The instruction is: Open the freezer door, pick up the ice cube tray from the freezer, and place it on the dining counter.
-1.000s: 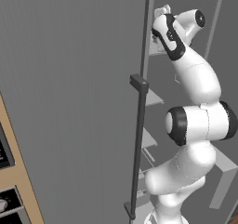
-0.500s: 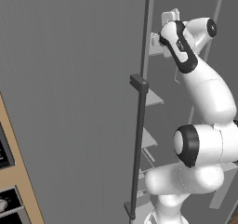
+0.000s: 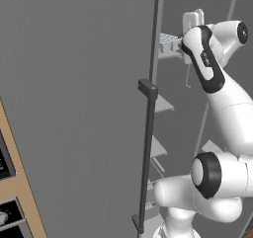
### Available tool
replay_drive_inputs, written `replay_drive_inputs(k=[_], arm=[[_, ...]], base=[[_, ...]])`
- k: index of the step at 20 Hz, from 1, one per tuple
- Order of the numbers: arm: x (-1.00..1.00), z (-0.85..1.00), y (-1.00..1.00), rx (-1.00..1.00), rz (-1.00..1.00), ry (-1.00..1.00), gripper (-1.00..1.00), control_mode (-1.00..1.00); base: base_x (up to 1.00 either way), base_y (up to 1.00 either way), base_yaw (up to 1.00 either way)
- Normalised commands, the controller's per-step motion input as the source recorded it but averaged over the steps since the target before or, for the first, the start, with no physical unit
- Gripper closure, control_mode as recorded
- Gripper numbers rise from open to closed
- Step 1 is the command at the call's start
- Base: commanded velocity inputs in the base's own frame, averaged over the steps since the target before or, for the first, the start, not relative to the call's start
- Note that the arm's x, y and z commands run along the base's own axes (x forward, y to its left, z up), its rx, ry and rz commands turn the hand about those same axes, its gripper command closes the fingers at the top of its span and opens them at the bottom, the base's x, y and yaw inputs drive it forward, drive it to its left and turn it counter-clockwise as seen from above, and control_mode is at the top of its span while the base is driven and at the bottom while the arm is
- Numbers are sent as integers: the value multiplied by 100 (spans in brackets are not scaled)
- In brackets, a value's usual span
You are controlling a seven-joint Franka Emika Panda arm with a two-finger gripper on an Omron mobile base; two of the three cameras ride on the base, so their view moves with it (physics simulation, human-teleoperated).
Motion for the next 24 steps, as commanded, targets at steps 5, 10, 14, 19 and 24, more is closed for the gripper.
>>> replay_drive_inputs(k=[5,10,14,19,24], arm=[[-74,13,-12,0,-3,-1,100,-100],[-64,8,-1,0,-9,0,100,-100],[-65,3,0,0,-10,0,100,-100],[-71,0,0,0,-8,0,100,-100],[-70,1,8,0,-2,-2,100,-100]], base=[[0,0,0],[0,0,0],[0,0,0],[0,0,0],[0,0,0]])
